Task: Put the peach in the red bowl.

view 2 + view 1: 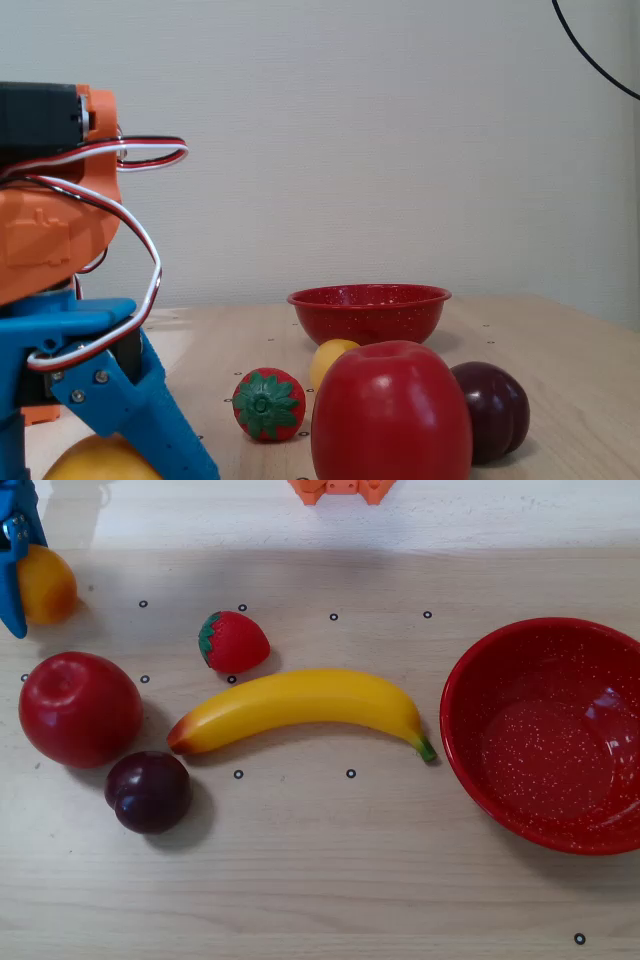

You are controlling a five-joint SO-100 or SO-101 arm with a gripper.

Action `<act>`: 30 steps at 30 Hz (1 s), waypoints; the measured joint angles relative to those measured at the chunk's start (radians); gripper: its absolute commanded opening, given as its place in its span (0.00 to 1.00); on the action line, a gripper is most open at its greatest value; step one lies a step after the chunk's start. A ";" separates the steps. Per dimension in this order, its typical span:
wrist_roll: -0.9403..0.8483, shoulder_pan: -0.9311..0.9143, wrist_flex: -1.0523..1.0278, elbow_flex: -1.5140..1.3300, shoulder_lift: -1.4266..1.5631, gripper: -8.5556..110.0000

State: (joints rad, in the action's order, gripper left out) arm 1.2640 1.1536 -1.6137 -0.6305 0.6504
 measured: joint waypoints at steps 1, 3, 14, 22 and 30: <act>0.000 0.000 0.000 0.000 0.000 0.27; 0.002 0.000 0.000 0.000 0.002 0.22; -0.002 -0.003 -0.021 0.037 -0.002 0.07; -0.417 -0.032 -0.041 0.186 0.006 0.07; -0.729 -0.120 -0.015 0.242 0.183 0.07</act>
State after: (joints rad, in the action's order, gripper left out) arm 0.5354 1.0339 -1.6291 -0.3881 0.8330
